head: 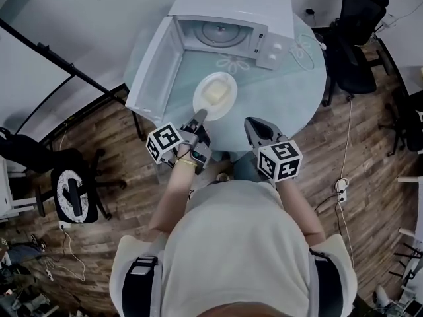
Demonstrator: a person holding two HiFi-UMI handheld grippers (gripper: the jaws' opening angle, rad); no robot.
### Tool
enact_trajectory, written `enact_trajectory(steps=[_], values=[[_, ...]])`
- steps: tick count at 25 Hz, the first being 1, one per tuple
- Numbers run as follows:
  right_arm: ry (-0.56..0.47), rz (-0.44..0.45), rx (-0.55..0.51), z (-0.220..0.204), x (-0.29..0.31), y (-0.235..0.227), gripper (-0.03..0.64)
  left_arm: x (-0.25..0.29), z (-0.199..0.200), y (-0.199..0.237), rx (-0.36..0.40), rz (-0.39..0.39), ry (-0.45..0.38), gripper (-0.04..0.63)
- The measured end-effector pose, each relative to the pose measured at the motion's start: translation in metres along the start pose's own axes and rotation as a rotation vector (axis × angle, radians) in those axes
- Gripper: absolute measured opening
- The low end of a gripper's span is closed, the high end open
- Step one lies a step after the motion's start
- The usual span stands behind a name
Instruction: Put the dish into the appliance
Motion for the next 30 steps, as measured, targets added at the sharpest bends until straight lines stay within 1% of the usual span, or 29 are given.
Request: enact_trajectory(steps=[3,8,12,18,24,30], values=[[-0.002,0.007,-0.001,0.002,0.010,-0.011,0.008,0.016,0.008,-0.002,-0.008,-0.008,-0.012,0.041],[-0.002,0.046,-0.022,0.011,0.036,-0.031,0.008,0.046,0.027,-0.009,-0.004,-0.017,-0.039,0.041],[0.004,0.076,-0.034,0.022,0.054,-0.051,0.008,0.074,0.042,-0.014,-0.026,-0.026,-0.061,0.041],[0.019,0.099,-0.044,0.026,0.079,-0.075,0.008,0.115,0.062,-0.016,-0.034,-0.027,-0.082,0.041],[0.030,0.111,-0.036,0.025,0.096,-0.088,0.008,0.152,0.080,-0.012,-0.042,-0.020,-0.094,0.041],[0.053,0.114,-0.018,0.018,0.108,-0.104,0.008,0.184,0.100,-0.002,-0.047,0.006,-0.108,0.041]])
Point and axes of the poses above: the fingertips, and each gripper's own axes: x forward along the fingers, y to its left, z out of its top, the point moved 7 cm from there along -x, backward along the fingers, and after that the axes turned 13 degrees about -x, right-handed, at the moved point
